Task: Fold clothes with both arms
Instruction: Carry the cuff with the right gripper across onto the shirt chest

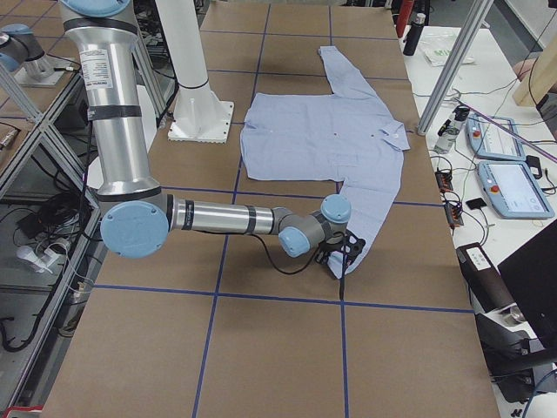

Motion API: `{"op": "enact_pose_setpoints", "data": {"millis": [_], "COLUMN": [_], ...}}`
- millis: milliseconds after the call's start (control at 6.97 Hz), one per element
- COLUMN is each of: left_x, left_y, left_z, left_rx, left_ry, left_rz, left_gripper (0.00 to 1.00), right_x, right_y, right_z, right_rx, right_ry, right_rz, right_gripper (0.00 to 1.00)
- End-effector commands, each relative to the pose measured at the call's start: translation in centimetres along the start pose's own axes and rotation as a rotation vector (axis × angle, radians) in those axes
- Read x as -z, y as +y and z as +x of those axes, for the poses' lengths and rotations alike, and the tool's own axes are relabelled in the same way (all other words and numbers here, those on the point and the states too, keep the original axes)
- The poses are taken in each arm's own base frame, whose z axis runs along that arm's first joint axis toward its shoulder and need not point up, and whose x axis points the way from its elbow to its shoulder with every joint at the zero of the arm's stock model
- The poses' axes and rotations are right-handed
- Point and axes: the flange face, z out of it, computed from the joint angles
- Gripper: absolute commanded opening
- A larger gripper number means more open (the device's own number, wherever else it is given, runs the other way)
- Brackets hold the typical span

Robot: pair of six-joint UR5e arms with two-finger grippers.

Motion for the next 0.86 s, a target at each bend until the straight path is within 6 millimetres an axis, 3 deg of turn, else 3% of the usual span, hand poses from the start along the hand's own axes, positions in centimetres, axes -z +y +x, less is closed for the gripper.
{"op": "enact_pose_setpoints", "data": {"millis": [0,144,287,431,574,718], "left_x": [0.1,0.1,0.2,0.4,0.5,0.4], "left_y": [-0.1,-0.2,-0.3,-0.5,-0.4,-0.5], "left_z": [0.1,0.1,0.2,0.4,0.3,0.4], "left_rx": [-0.002,-0.003,-0.005,-0.008,-0.009,-0.011], "left_ry": [0.0,0.0,0.0,-0.001,-0.001,0.001], "left_rz": [0.002,0.003,0.005,0.009,0.01,0.01], "left_gripper": [1.0,1.0,1.0,1.0,1.0,1.0], "right_x": [3.9,5.9,8.2,10.0,10.5,8.5], "right_y": [0.9,0.6,1.8,3.1,4.9,8.7], "right_z": [-7.1,-12.9,-19.9,-24.6,-28.1,-32.2], "right_rx": [0.072,0.079,0.1,0.107,0.131,0.153], "right_ry": [-0.084,-0.092,-0.095,-0.089,-0.103,-0.094], "right_rz": [0.033,0.037,0.025,0.02,0.011,0.029], "right_gripper": [0.0,0.0,0.0,0.0,0.0,0.0]}}
